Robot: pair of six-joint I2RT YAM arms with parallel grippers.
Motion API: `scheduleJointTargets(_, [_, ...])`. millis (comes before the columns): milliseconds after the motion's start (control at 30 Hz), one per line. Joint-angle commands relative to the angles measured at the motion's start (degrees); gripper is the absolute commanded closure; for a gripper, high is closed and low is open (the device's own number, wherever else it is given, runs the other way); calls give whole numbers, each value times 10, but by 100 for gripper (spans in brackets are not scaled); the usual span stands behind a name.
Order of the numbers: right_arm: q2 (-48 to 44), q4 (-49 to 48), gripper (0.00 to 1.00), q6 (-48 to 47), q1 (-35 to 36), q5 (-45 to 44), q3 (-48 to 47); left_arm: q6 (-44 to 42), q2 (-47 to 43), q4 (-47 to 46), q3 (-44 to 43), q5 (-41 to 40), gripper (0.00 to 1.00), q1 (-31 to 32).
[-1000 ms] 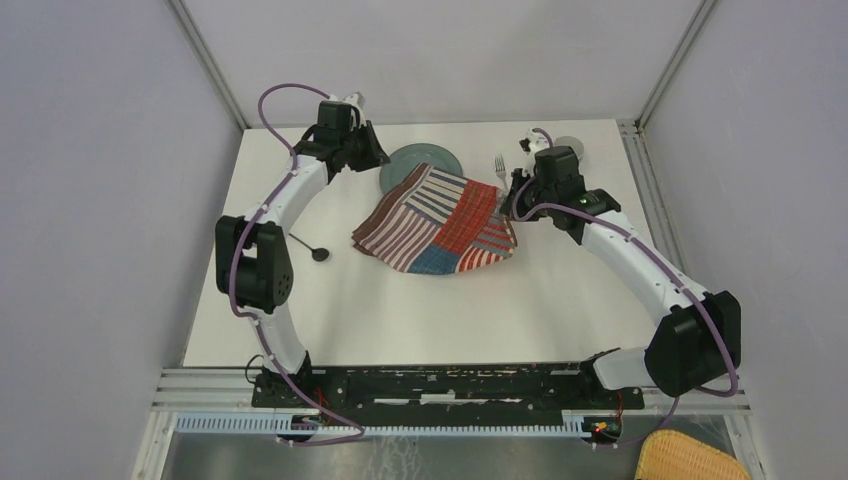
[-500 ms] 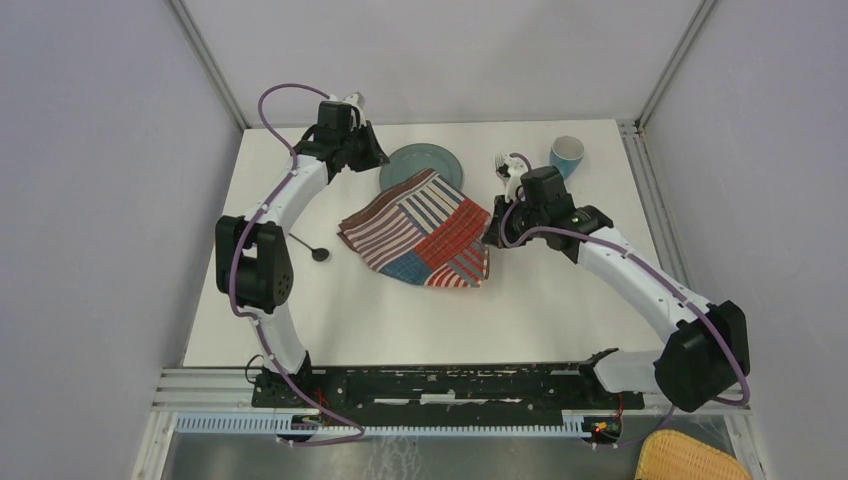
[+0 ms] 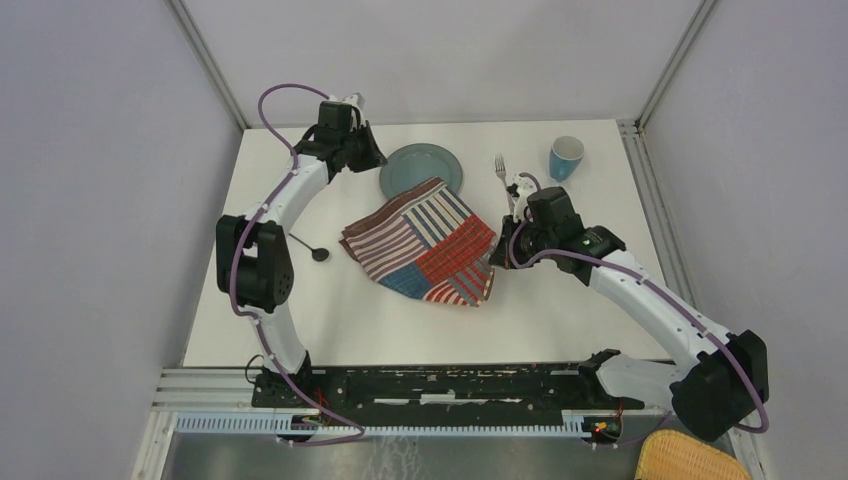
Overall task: Set the dinner table for one person
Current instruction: Flatten out the napkin at the center of the board.
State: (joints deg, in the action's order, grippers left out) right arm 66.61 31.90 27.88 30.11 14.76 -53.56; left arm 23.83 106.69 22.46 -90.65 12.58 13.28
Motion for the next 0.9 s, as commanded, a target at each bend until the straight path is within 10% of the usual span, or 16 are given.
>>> scheduleJointTargets(0, [-1,-2,100,22,4,-16,-1,-19,-9,-6,-13,-9,89,3])
scheduleJointTargets(533, [18,40,100,29,6,9,-33,-28,-5,5,-24,-8,89,3])
scheduleJointTargets(667, [-10,64,71,48,7,-15,-24,-30,5,6,-38,10,81,3])
scheduleJointTargets(867, [8,59,65,44,7,-58,-36,-37,44,18,-80,52,77,3])
